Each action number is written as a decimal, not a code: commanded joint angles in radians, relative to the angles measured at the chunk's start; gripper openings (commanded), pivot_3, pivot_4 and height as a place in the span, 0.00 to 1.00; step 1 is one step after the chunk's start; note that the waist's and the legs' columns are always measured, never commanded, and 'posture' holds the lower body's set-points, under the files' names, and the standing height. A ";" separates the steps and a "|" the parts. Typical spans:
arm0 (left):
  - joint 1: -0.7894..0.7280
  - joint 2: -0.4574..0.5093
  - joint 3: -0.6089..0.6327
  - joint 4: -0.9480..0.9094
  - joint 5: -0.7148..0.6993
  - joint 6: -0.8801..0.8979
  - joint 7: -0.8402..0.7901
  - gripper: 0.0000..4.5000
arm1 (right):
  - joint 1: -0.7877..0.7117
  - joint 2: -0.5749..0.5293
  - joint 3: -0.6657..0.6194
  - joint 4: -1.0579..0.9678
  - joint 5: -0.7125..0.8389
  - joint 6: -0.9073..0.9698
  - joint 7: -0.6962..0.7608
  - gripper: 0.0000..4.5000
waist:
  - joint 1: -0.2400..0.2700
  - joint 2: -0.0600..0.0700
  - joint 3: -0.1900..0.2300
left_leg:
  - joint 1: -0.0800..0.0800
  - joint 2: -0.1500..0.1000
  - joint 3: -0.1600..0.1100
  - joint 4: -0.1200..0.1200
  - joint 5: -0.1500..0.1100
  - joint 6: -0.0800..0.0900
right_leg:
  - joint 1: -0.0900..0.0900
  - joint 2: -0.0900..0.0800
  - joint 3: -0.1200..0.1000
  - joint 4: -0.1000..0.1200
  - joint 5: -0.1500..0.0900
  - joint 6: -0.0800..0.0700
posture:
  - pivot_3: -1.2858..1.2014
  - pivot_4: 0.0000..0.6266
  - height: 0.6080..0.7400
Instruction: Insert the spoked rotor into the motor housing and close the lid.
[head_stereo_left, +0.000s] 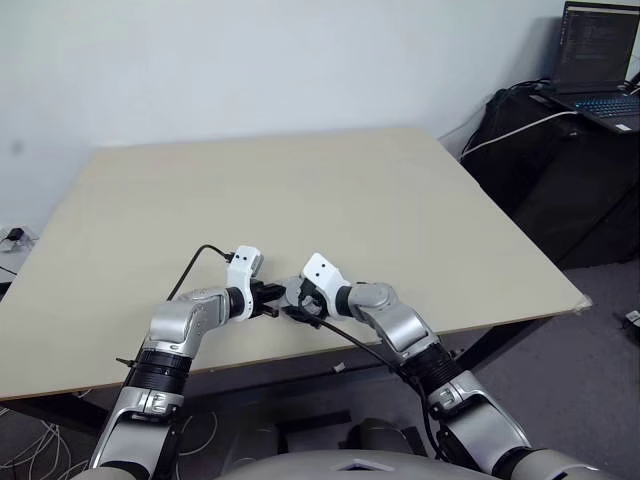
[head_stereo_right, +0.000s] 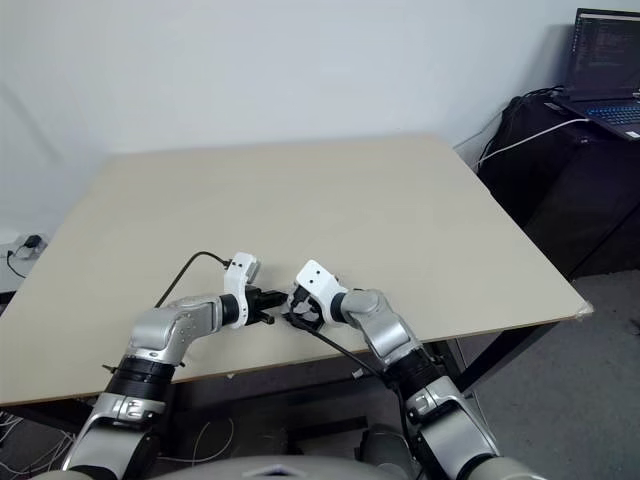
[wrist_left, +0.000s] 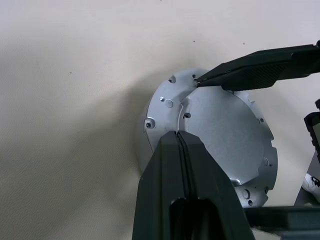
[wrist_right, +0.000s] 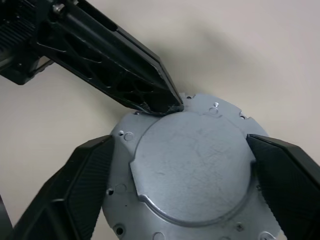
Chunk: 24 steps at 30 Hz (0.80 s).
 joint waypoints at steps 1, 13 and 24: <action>0.003 -0.004 -0.028 0.017 0.009 0.022 -0.010 0.00 | 0.006 0.007 0.001 -0.012 0.007 0.011 0.003 1.00 | 0.000 0.000 0.000 | 0.000 0.000 0.000 0.000 0.000 0.000 | 0.000 0.000 0.000 0.000 0.000 0.000 | 0.52 0.00 1.00; 0.005 -0.010 -0.035 0.018 0.011 0.022 -0.013 0.00 | 0.005 0.039 -0.083 -0.058 0.040 -0.039 -0.076 1.00 | 0.001 -0.003 0.003 | 0.000 0.000 0.000 0.000 0.000 -0.001 | 0.000 -0.001 0.000 0.000 0.000 0.000 | 0.52 0.00 1.00; 0.000 -0.016 -0.038 0.022 0.012 0.021 -0.019 0.00 | 0.088 -0.087 -0.083 -0.360 0.142 0.139 0.065 1.00 | 0.005 -0.006 0.007 | -0.001 -0.001 -0.001 -0.001 -0.001 0.000 | 0.000 -0.002 -0.001 -0.001 -0.001 0.001 | 0.52 0.00 1.00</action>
